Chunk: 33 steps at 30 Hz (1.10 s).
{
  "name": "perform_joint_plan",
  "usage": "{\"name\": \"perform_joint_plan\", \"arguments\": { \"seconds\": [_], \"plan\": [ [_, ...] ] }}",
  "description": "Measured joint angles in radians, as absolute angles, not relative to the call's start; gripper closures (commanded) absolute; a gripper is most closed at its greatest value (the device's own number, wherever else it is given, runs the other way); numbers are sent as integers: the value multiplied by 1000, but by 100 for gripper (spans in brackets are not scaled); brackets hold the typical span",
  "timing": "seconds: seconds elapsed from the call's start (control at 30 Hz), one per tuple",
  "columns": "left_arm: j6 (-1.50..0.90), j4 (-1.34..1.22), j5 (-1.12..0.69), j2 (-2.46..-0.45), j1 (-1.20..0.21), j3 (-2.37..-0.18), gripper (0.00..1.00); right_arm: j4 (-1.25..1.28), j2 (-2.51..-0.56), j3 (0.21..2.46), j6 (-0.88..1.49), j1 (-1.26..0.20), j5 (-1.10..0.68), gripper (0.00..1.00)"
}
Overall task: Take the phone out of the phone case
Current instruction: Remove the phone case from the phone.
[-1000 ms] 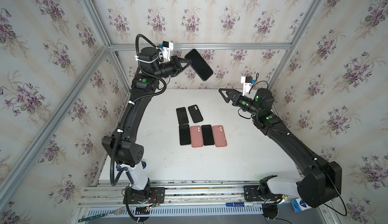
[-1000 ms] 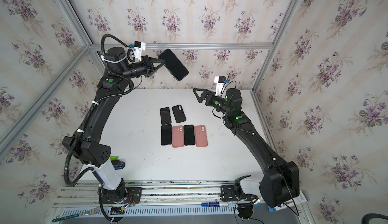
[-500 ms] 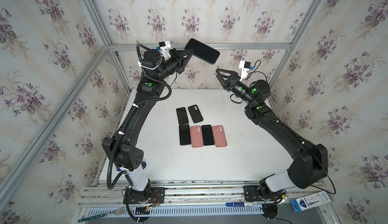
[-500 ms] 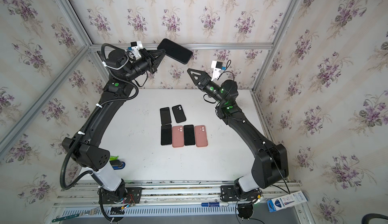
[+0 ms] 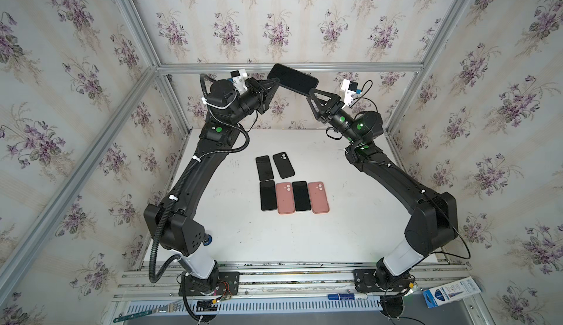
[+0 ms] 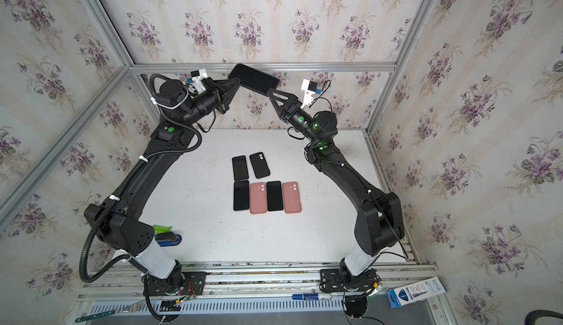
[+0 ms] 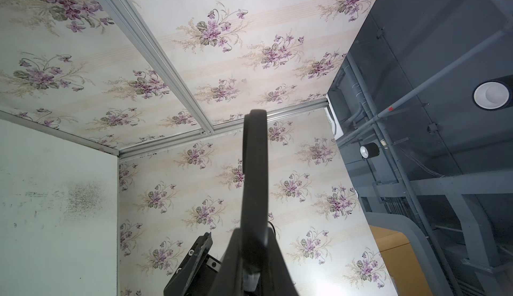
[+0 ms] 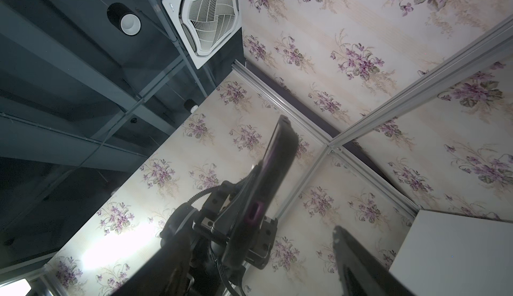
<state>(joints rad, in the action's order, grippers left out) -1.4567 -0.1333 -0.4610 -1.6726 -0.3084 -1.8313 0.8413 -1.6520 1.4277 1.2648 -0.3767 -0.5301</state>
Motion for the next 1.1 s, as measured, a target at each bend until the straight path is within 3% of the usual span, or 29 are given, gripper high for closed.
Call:
{"name": "perform_joint_plan", "arguments": {
  "seconds": [0.23,0.37,0.5,0.83,0.97,1.07,1.1],
  "plan": [
    [-1460,-142,-451,-1667,-312,-1813,100,892,-1682,1446,1313,-377,-542,66],
    [-1460,-146,-442,-1668,-315,-1809,100,918,-1699,1454,1346,-377,-549,70],
    [-1459,-151,-437,-1668,-316,-1804,100,927,-1704,1459,1363,-378,-557,82],
    [-1380,-180,-409,-1673,-325,-1808,100,952,-1735,1472,1436,-380,-563,100],
    [-1359,-205,-402,-1673,-329,-1795,99,959,-1737,1472,1443,-378,-564,100],
    [-1352,-212,-401,-1673,-330,-1792,68,959,-1738,1472,1451,-377,-568,100],
    [-1353,-216,-414,-1673,-331,-1792,64,959,-1738,1472,1448,-377,-573,100]
  ]
}}
